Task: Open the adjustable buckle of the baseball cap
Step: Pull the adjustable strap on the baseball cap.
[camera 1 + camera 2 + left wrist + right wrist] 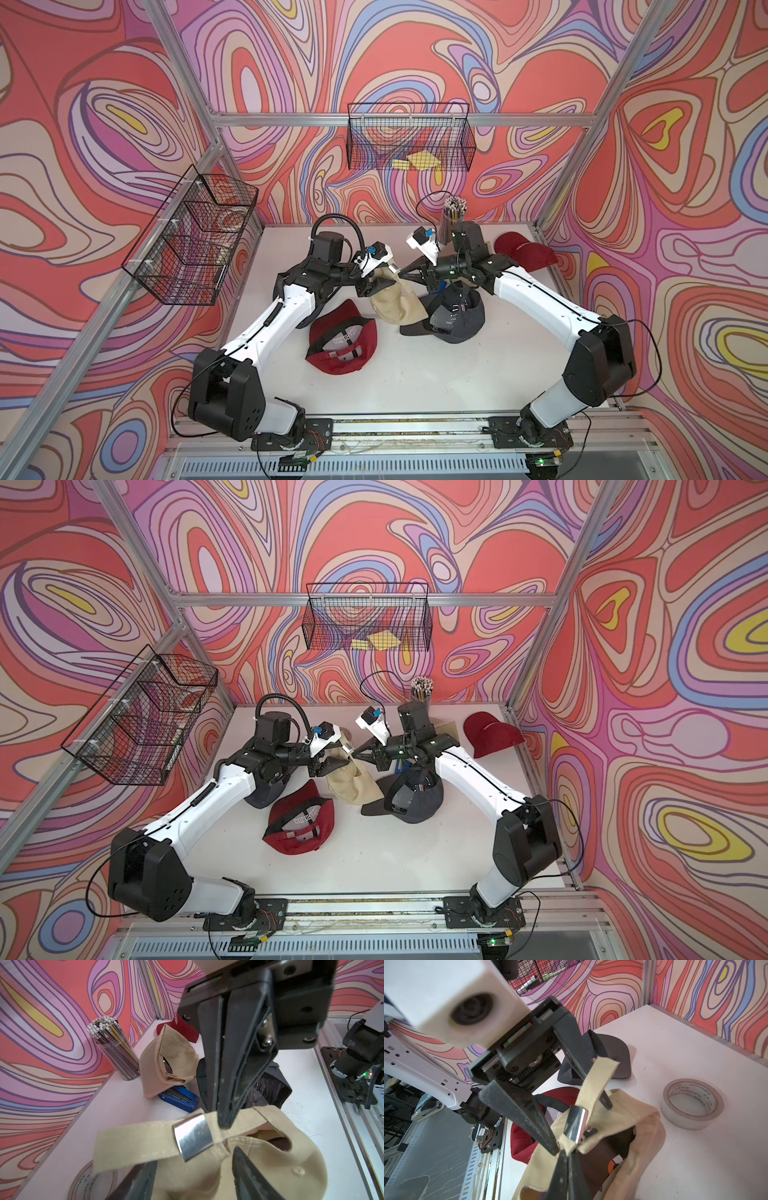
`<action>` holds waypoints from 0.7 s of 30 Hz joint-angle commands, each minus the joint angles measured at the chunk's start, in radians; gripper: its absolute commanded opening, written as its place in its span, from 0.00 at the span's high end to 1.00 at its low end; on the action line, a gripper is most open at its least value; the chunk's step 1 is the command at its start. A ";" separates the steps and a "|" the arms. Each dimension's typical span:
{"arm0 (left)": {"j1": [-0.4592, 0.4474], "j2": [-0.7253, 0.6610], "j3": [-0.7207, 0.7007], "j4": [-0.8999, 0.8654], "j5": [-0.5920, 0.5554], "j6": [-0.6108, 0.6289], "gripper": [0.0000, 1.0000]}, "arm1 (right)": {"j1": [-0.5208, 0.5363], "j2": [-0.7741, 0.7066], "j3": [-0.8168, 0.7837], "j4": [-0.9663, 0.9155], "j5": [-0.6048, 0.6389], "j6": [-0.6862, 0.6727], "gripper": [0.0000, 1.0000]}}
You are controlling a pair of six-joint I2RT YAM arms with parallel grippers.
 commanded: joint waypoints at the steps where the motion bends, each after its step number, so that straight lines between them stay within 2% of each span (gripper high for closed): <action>1: -0.012 -0.005 -0.011 -0.001 -0.018 0.034 0.43 | -0.004 0.021 0.020 0.013 -0.057 0.001 1.00; 4: -0.017 -0.005 -0.011 -0.002 -0.040 0.040 0.48 | -0.005 0.029 0.025 0.007 -0.072 -0.002 1.00; 12: -0.034 -0.009 -0.028 0.048 -0.080 0.007 0.76 | -0.005 0.049 0.033 0.002 -0.093 -0.001 1.00; 16: -0.046 -0.011 -0.037 0.059 -0.102 0.005 0.87 | -0.004 0.055 0.031 0.013 -0.095 0.008 1.00; 21: -0.065 -0.023 -0.051 0.114 -0.102 -0.060 1.00 | -0.005 0.058 0.026 0.037 -0.050 0.037 1.00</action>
